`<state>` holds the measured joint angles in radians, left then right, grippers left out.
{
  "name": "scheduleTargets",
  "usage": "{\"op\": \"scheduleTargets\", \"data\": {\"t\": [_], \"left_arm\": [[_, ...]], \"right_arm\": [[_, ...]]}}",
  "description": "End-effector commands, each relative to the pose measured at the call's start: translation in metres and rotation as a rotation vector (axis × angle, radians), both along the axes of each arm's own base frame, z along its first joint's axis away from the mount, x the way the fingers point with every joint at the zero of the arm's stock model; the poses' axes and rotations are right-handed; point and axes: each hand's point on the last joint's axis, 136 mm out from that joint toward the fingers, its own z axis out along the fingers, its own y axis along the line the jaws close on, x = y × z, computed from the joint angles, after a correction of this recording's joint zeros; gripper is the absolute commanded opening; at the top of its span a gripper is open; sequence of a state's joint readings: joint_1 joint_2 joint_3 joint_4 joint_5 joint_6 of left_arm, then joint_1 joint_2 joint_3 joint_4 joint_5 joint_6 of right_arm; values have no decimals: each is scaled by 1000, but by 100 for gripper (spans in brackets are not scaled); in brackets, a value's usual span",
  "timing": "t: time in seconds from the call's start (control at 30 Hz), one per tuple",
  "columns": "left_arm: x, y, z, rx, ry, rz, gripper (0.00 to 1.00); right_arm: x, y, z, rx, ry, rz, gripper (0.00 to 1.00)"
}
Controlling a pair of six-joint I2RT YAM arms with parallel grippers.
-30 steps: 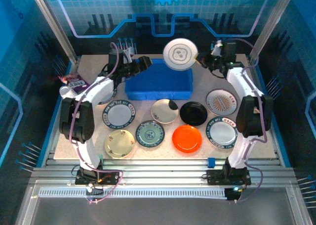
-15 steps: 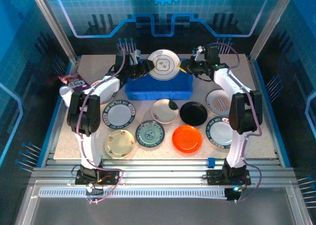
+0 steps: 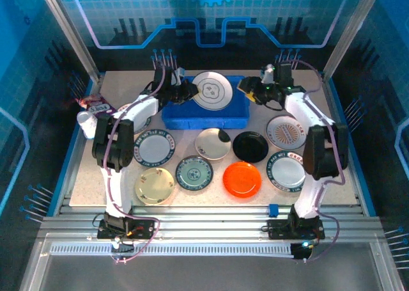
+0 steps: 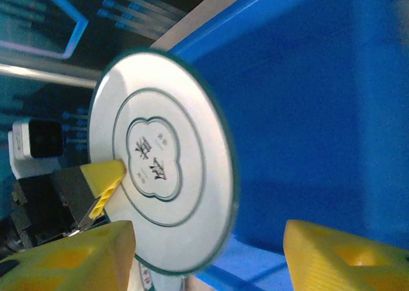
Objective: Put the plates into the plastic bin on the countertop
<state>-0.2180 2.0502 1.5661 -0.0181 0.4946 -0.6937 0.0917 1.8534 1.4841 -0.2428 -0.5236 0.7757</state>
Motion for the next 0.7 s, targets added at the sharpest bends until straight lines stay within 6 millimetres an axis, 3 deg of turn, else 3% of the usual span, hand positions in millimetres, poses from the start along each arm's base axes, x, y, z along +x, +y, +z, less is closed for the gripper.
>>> {"op": "scheduleTargets", "data": {"t": [0.0, 0.13, 0.27, 0.67], "left_arm": [[4, -11, 11, 77, -48, -31, 0], [5, -26, -8, 137, 5, -52, 0], [12, -33, -26, 154, 56, -51, 0], [29, -40, -56, 162, 126, -45, 0]], "right_arm": [[-8, -52, 19, -44, -53, -123, 64], [-22, -84, 21, -54, -64, -194, 64], [-33, -100, 20, -52, -66, -229, 64], [-43, -97, 7, -20, -48, -218, 63]]}}
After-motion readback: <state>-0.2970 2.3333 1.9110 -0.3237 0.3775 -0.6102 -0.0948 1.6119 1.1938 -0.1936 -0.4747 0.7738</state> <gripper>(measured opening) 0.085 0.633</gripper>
